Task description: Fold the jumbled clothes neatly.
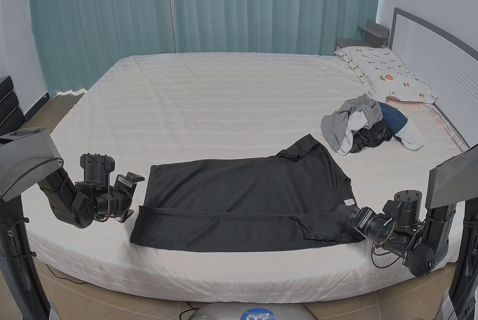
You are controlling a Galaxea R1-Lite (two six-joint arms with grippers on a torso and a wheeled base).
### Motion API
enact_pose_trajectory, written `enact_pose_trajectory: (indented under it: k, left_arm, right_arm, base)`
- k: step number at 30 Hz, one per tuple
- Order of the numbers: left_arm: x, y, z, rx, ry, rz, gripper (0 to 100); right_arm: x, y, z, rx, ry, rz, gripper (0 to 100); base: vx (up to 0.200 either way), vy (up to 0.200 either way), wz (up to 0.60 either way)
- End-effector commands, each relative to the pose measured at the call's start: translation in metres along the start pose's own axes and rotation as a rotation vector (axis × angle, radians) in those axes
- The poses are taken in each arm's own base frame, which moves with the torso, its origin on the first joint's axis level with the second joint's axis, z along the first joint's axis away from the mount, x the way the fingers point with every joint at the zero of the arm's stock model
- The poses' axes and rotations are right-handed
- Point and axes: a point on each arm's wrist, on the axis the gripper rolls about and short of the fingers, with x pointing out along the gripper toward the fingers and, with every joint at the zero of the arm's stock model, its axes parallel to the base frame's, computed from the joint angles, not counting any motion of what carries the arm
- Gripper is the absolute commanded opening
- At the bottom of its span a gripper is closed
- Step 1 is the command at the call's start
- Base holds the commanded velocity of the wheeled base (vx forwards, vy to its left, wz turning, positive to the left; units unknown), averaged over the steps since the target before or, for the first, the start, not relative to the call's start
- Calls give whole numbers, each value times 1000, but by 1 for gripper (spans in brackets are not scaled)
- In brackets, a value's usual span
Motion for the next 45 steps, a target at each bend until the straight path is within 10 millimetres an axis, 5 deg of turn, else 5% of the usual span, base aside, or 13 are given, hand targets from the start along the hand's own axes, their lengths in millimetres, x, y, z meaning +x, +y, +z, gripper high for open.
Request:
enact_pose_trajectory:
  k: [1, 8, 28, 45]
  left_arm:
    - [-1, -1, 2, -4, -3, -5, 100]
    - [-1, 0, 1, 4, 1, 0, 100]
    - [-14, 31, -17, 277, 84, 99, 100]
    - [-11, 31, -34, 346, 127, 100, 100]
  right_arm:
    - [7, -2, 11, 14, -46, 9, 100]
    - [16, -9, 4, 11, -22, -13, 100]
    - [20, -25, -7, -7, 80, -26, 100]
    - [21, -27, -7, -5, 79, -33, 100]
  base:
    - [200, 0, 0]
    - [200, 0, 0]
    - [0, 0, 0]
    - [0, 0, 0]
